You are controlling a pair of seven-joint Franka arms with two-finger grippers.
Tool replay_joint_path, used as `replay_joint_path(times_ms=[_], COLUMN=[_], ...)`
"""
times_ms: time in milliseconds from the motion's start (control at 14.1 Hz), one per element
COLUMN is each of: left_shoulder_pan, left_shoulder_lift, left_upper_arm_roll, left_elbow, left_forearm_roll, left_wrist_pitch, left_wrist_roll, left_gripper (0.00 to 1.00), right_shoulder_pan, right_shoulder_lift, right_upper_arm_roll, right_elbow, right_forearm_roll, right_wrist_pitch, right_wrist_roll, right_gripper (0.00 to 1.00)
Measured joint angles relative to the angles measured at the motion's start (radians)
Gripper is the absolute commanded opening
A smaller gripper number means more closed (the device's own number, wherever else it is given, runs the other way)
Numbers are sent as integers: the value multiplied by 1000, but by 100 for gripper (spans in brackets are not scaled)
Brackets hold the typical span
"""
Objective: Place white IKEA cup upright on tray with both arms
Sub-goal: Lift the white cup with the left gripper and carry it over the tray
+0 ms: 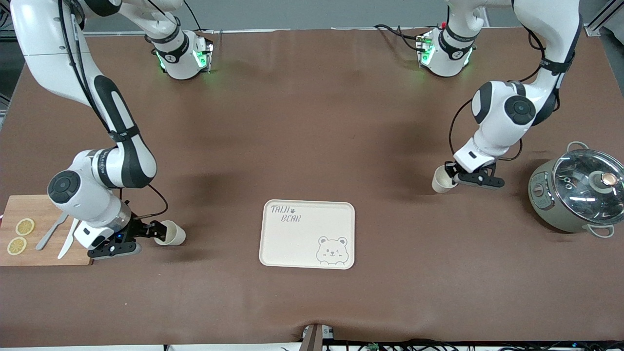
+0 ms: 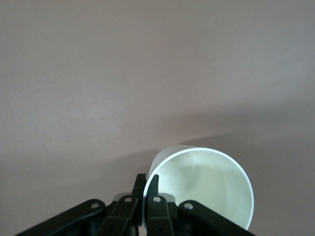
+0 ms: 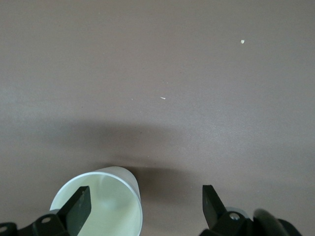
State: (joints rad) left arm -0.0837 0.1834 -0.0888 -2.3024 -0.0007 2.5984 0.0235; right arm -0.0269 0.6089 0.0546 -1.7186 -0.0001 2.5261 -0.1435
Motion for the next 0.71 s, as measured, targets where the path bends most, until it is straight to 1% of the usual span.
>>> replay_joint_path(times_ms=[142,212,354,567,708], left_shoulder_pan=[-44,-75,-126,-176,-212], left_shoulder_lift=[19,37,81,139,186], left_upper_arm_roll=[-22,-24,-26,-27,-27], left_elbow=[163,234,337,437,528], left_forearm_roll=[0,0,0,0,0], left_wrist_pitch=[-200,-262,-313,-346,-390], left_wrist_roll=[-95,-142,-223,-321,-397], left_gripper=[0,0,0,0,0], right_shoulder_pan=[-2,-3,-6,-7,-6], right_shoulder_lift=[0,0,0,0,1], right_upper_arm_roll=[-1,-2,-2,-2,-2], right_elbow=[-11,-15,-27,-54,-68], right_forearm_roll=[0,0,0,0,0], right_wrist_pitch=[7,7,16,65,88], right_wrist_roll=[-22,-26,-36,-44,-45], right_gripper=[100,100,100,100,100])
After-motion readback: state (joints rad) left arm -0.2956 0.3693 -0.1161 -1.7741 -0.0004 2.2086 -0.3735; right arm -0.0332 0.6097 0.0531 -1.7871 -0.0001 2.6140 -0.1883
